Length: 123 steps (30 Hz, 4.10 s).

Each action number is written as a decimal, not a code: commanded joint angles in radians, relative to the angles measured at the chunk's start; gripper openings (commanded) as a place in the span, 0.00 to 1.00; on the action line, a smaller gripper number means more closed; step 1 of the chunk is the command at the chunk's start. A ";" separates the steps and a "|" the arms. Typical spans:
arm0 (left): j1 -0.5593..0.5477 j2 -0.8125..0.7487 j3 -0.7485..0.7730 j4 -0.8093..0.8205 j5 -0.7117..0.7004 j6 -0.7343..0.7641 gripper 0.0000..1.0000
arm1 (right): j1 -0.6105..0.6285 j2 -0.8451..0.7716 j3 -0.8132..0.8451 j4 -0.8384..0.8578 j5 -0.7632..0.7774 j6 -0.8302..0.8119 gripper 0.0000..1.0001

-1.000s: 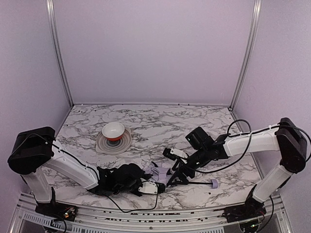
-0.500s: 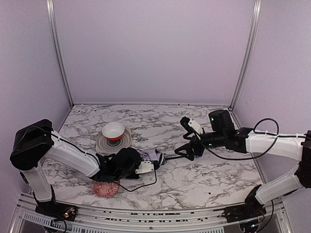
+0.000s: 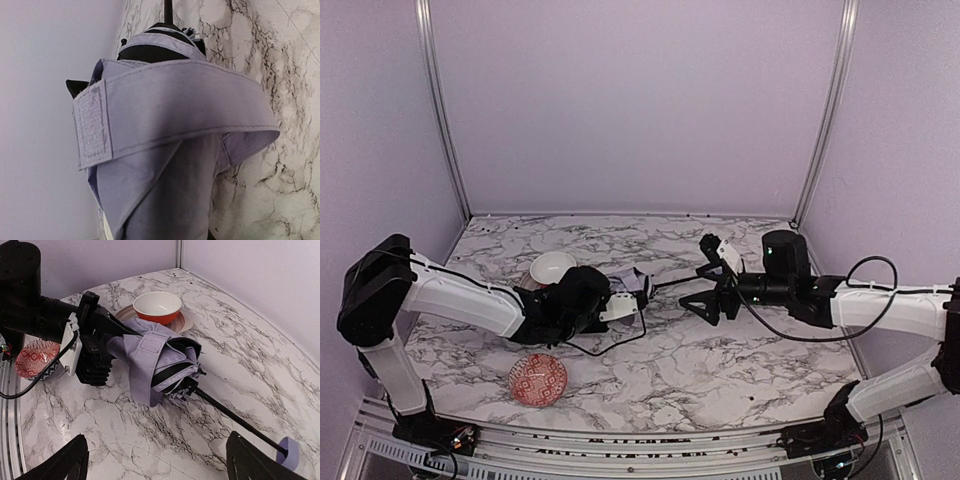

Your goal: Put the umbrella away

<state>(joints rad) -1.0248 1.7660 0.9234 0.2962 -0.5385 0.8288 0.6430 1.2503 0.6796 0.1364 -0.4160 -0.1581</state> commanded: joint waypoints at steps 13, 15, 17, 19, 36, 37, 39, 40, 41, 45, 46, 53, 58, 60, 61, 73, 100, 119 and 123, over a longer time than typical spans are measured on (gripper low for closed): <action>0.020 -0.208 0.334 -0.087 0.136 0.001 0.00 | 0.000 0.124 -0.039 0.571 -0.113 0.009 1.00; 0.019 -0.215 0.373 -0.124 0.149 -0.003 0.00 | 0.000 0.142 -0.053 0.653 -0.115 0.007 1.00; 0.019 -0.226 0.394 -0.137 0.167 -0.002 0.00 | 0.000 0.159 -0.067 0.724 -0.121 -0.004 1.00; 0.019 -0.240 0.405 -0.145 0.189 0.010 0.00 | -0.001 0.184 -0.066 0.763 -0.140 -0.023 1.00; 0.019 -0.273 0.482 -0.239 0.266 0.043 0.00 | -0.023 0.337 0.105 0.605 -0.420 -0.037 0.58; 0.019 -0.272 0.484 -0.240 0.269 0.041 0.00 | -0.023 0.341 0.106 0.608 -0.431 -0.033 0.51; 0.020 -0.270 0.489 -0.241 0.274 0.039 0.00 | -0.022 0.347 0.111 0.609 -0.450 -0.023 0.41; 0.019 -0.268 0.490 -0.241 0.275 0.039 0.00 | -0.022 0.349 0.111 0.607 -0.458 -0.020 0.39; 0.021 -0.267 0.491 -0.240 0.272 0.039 0.00 | -0.023 0.350 0.110 0.600 -0.463 -0.018 0.37; 0.020 -0.264 0.494 -0.239 0.265 0.044 0.00 | -0.023 0.349 0.096 0.584 -0.462 -0.018 0.33; 0.020 -0.263 0.494 -0.239 0.268 0.043 0.00 | -0.023 0.347 0.096 0.583 -0.464 -0.018 0.30; 0.021 -0.261 0.495 -0.241 0.262 0.042 0.00 | -0.024 0.337 0.098 0.552 -0.480 -0.035 0.00; 0.033 -0.289 0.515 -0.256 0.333 -0.012 0.00 | -0.049 0.371 0.076 0.551 -0.436 -0.034 0.00; 0.034 -0.301 0.526 -0.272 0.385 -0.034 0.00 | -0.078 0.416 0.069 0.618 -0.415 0.003 0.00; 0.034 -0.306 0.534 -0.282 0.416 -0.050 0.00 | -0.097 0.444 0.078 0.642 -0.414 0.028 0.00; 0.032 -0.371 0.539 -0.447 0.951 -0.133 0.00 | -0.254 0.736 0.510 0.587 -0.334 -0.018 0.00; 0.234 -0.330 0.316 -0.538 1.333 -0.202 0.00 | -0.294 0.325 0.419 0.330 -0.682 -0.336 0.00; 0.268 -0.351 0.303 -0.864 1.325 0.155 0.00 | -0.295 0.210 0.529 -0.282 -0.638 -0.694 0.00; 0.229 -0.298 0.342 -1.007 1.227 0.248 0.00 | -0.296 0.251 0.581 -0.328 -0.583 -0.736 0.00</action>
<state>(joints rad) -0.7521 1.4456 1.2507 -0.3702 0.6838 0.9390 0.3916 1.4803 1.1545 -0.1478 -1.1152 -0.8322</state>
